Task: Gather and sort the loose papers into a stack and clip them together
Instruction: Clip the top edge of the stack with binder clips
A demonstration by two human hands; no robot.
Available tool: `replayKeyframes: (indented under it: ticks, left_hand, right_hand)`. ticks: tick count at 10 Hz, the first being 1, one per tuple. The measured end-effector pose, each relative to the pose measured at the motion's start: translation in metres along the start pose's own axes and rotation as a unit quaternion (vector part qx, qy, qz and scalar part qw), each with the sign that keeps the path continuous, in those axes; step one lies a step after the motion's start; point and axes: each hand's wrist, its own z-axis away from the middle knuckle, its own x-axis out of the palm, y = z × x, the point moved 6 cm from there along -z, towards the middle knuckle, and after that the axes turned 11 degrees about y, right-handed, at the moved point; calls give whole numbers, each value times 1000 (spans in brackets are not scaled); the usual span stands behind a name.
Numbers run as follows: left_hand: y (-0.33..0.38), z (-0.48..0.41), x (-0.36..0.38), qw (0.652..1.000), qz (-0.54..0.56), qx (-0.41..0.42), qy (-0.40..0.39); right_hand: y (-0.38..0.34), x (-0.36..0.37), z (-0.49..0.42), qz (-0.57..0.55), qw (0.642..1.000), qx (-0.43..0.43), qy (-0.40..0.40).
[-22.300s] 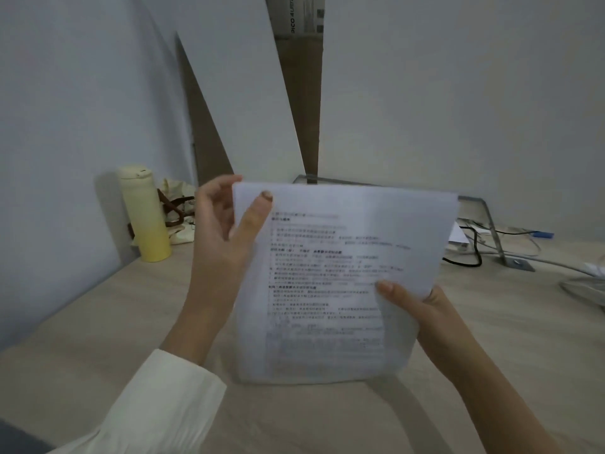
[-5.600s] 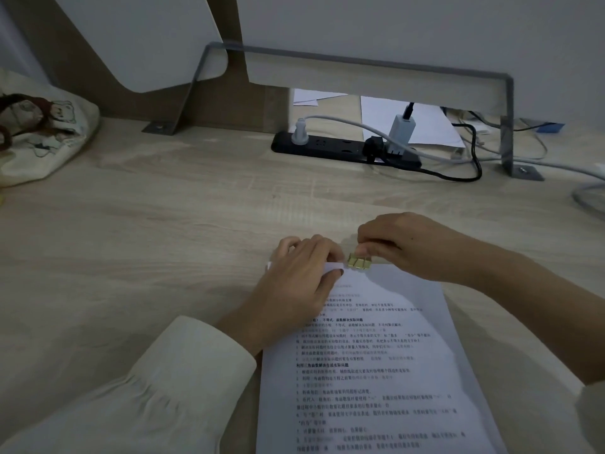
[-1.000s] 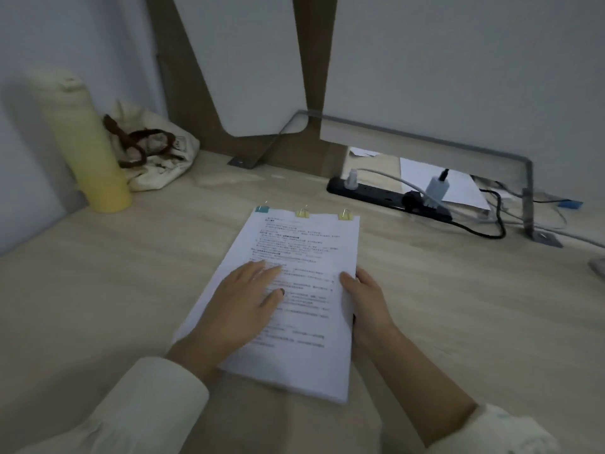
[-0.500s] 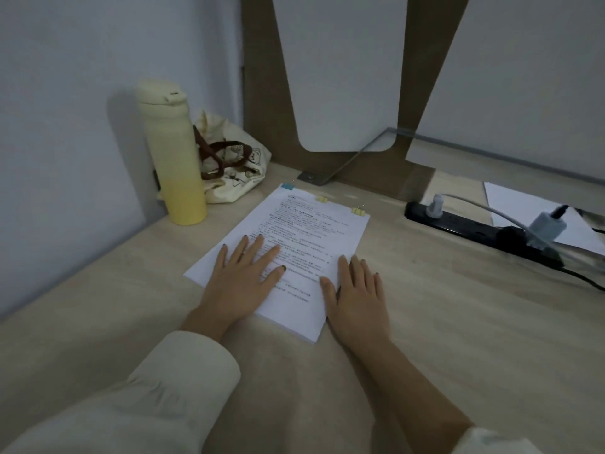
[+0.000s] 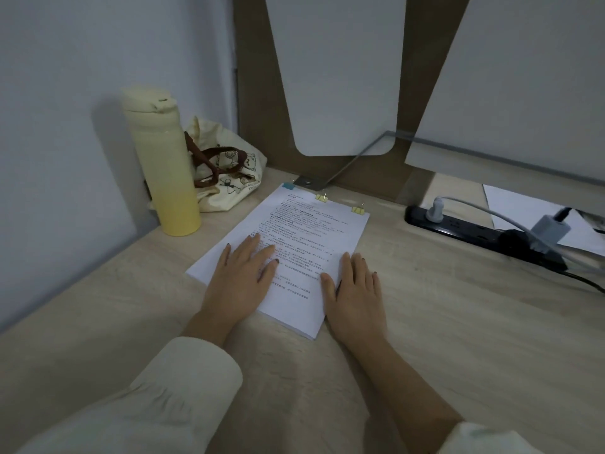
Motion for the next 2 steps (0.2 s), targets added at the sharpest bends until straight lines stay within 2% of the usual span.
replayKeyframes:
  ticks: [1, 2]
  left_hand:
    - [3, 9, -10, 998, 13, -10, 61]
    - [4, 33, -13, 996, 17, -33, 83]
  right_hand:
    - [1, -4, 1, -52, 999, 11, 2]
    - [3, -8, 20, -76, 997, 3, -5]
